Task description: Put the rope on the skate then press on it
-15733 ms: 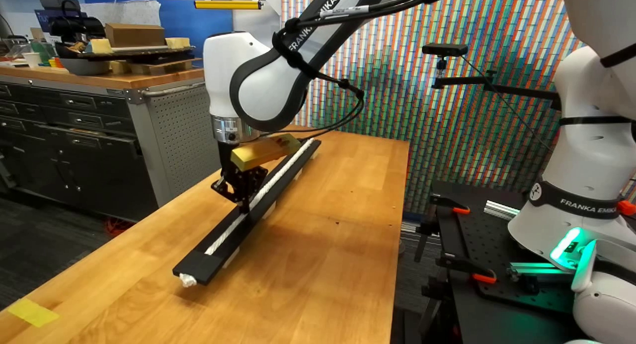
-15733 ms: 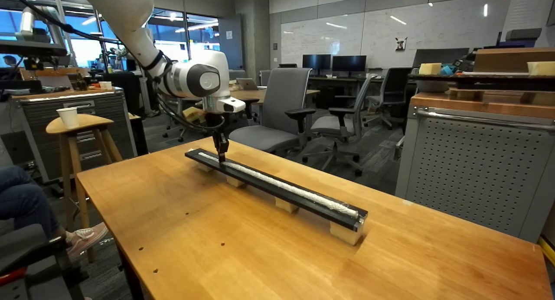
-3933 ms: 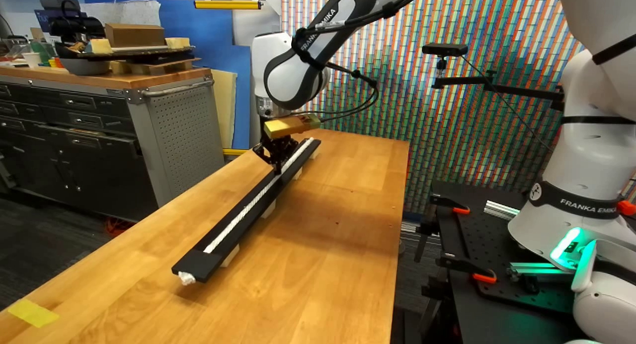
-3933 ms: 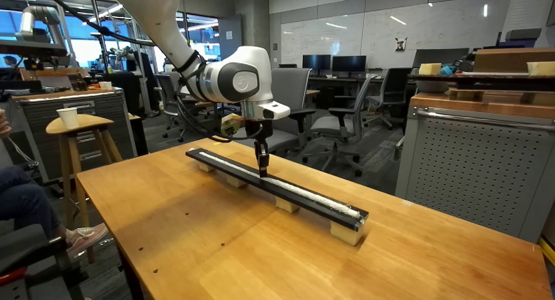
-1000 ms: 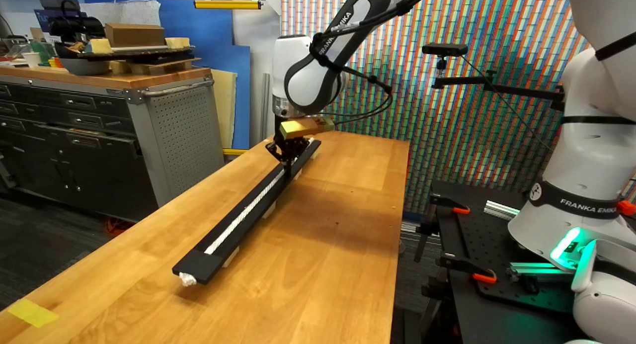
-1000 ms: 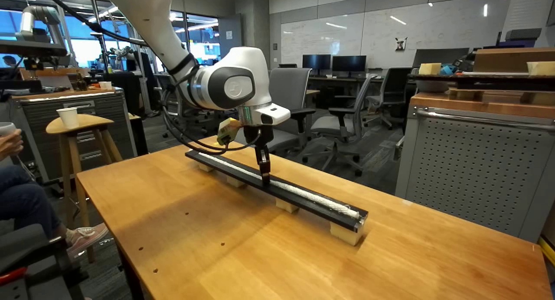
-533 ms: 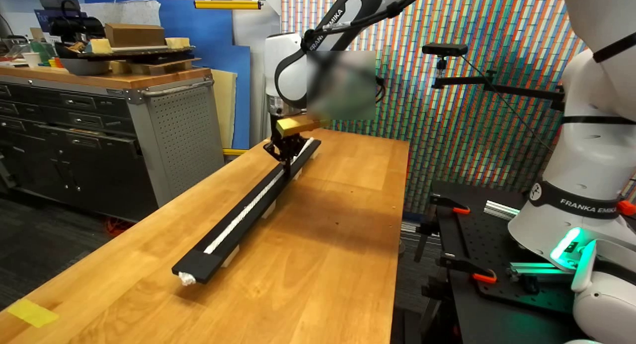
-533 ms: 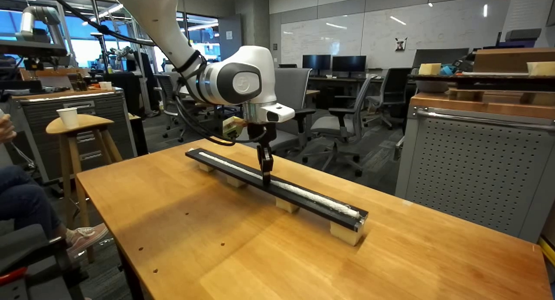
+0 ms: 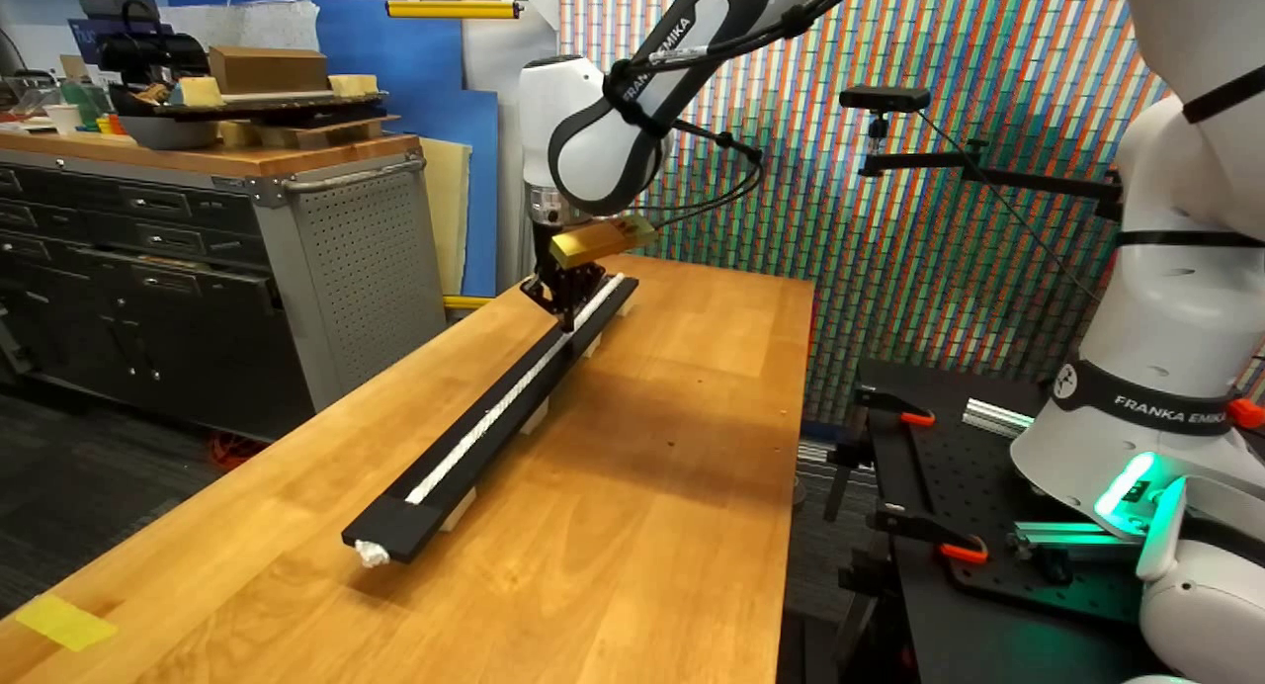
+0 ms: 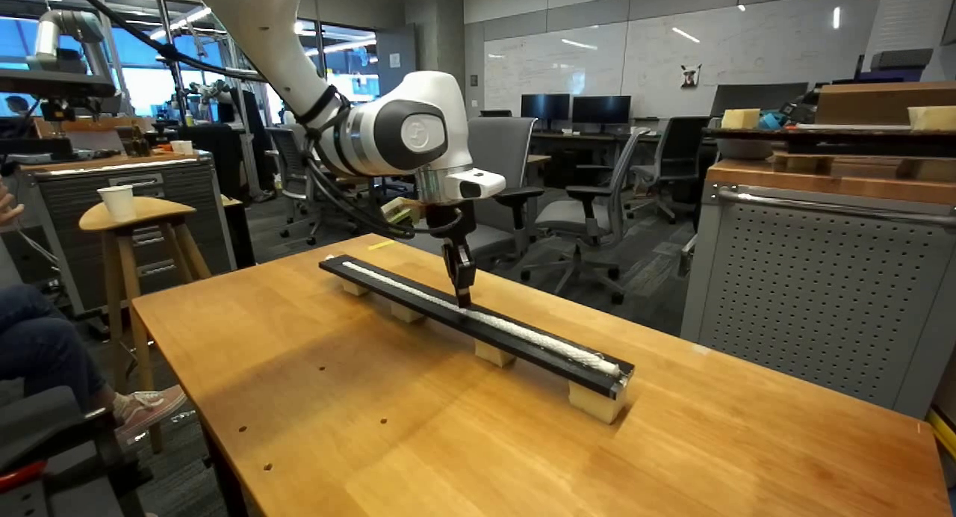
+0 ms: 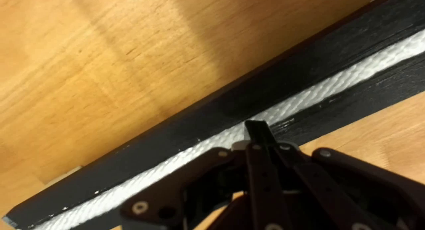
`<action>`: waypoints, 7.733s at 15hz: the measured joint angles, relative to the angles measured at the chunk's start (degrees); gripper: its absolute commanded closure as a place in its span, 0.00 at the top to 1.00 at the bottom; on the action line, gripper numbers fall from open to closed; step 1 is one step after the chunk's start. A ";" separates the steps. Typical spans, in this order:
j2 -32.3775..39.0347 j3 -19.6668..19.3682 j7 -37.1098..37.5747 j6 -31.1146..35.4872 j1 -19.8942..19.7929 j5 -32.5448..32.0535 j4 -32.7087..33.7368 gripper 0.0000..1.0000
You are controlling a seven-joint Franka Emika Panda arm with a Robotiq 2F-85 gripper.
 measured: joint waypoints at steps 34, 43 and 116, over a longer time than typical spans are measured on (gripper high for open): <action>2.21 -2.16 -4.73 1.92 -1.45 -2.73 1.71 0.00; 0.86 -4.46 -4.70 4.78 -1.46 -2.77 -0.05 0.00; 5.23 -6.26 -2.14 -2.24 -3.93 -1.68 5.78 0.00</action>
